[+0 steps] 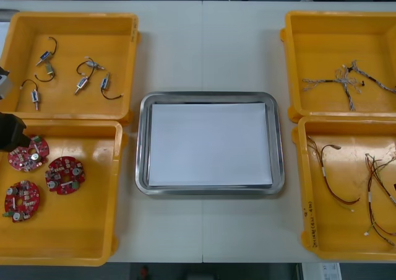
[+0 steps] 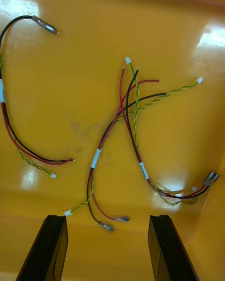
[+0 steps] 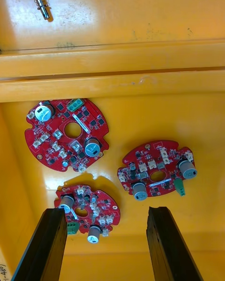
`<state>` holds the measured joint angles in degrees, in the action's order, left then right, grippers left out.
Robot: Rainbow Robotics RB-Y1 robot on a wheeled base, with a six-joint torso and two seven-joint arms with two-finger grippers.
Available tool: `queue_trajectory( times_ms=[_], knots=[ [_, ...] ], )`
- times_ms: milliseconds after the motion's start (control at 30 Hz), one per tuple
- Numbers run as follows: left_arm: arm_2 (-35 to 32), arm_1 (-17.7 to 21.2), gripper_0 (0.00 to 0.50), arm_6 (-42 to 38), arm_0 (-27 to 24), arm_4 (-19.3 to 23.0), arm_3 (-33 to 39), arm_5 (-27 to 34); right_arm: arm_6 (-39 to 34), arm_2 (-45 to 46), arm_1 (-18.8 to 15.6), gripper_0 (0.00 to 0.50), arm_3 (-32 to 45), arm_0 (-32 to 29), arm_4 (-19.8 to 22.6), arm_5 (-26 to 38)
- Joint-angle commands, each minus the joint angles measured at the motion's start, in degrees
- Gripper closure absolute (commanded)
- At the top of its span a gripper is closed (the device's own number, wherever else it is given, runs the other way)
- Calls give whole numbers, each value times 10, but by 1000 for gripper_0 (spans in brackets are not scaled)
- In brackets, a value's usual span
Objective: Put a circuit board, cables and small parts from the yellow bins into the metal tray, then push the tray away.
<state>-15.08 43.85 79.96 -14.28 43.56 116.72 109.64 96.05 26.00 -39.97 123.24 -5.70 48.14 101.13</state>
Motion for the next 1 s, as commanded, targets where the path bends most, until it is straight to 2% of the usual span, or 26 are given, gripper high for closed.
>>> queue_trajectory(
  times_ms=[33,267,433,600,1000],
  knots=[
    [5,4,0,-23,8,-12,3,4,79,-1,-49,0,18,-60,27,-56],
    [54,26,0,-14,8,-31,-5,4,151,-10,-69,0,9,-104,26,-125],
    [67,31,0,-6,8,-28,-33,4,200,-39,-84,0,-14,-122,25,-183],
    [68,33,0,30,8,-26,-49,-5,206,-71,-100,0,-50,-135,28,-255],
    [68,52,0,124,8,-15,-61,-29,217,-109,-106,0,-118,-125,20,-298]
  ],
)
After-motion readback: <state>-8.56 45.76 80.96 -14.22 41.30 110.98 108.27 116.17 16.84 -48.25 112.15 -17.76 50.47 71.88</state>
